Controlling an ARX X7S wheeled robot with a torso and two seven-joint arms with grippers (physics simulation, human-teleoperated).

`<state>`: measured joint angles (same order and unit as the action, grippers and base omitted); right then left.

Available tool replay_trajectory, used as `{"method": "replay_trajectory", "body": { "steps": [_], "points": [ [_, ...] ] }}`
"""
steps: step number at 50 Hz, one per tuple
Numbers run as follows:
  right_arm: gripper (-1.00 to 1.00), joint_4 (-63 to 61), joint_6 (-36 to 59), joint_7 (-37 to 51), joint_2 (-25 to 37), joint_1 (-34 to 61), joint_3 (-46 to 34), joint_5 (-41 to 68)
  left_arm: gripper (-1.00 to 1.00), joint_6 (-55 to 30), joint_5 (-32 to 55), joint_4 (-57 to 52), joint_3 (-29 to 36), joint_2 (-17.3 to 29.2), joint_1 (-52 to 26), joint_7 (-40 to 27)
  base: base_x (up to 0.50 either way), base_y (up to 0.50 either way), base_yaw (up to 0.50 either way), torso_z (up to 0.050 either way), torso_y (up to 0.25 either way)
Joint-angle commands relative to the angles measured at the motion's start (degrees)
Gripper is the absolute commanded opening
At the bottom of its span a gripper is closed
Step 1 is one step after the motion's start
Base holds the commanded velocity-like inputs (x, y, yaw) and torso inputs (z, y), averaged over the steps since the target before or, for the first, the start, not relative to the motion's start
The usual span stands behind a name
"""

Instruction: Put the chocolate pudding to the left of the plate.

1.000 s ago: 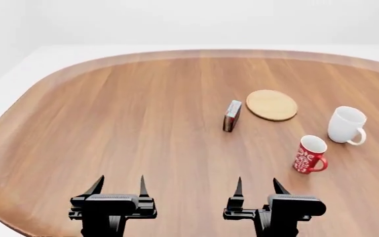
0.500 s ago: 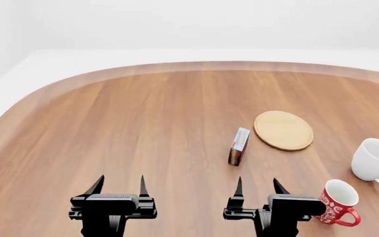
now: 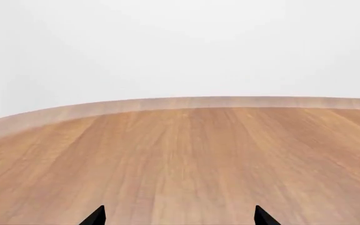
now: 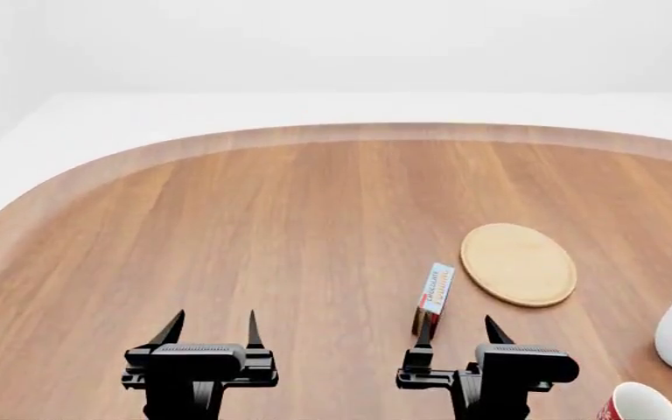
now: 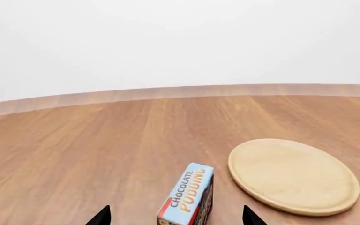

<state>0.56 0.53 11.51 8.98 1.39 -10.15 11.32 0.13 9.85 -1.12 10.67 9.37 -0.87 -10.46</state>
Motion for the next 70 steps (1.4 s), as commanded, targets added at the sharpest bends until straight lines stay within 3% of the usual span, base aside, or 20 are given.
{"method": "replay_trajectory", "body": {
  "steps": [1,19,29,40,55,70],
  "points": [
    [1.00,0.3,-0.3,0.4,0.3,0.1,-0.4,0.2,1.00,0.3,0.3,0.1,0.4,0.3,0.0,-0.4,0.00,0.00,0.00,0.000,0.000],
    [1.00,0.0,2.8,1.8,0.6,1.0,-0.5,1.7,1.00,0.3,1.0,0.1,1.0,0.8,-0.1,-0.7,0.06,0.00,0.00,0.000,0.001],
    [1.00,-11.8,22.6,7.5,1.3,5.0,0.9,6.3,1.00,-0.1,1.7,0.2,1.2,1.1,-0.3,-0.8,0.00,0.00,0.00,0.000,0.000],
    [1.00,-14.5,40.8,11.8,-0.6,15.1,0.2,11.2,1.00,-0.1,2.2,0.1,1.5,1.4,-0.4,-0.9,0.00,0.00,0.00,0.000,0.000],
    [1.00,-0.9,50.5,17.5,-6.2,26.8,3.2,14.4,1.00,0.5,2.6,0.4,1.9,1.7,-0.4,-1.1,0.00,0.00,0.00,0.000,0.000],
    [1.00,14.0,48.1,25.5,-8.3,33.6,3.8,18.8,1.00,0.5,3.4,0.1,2.2,2.1,-0.3,-1.1,0.00,0.00,0.00,0.000,0.000]
  ]
}}
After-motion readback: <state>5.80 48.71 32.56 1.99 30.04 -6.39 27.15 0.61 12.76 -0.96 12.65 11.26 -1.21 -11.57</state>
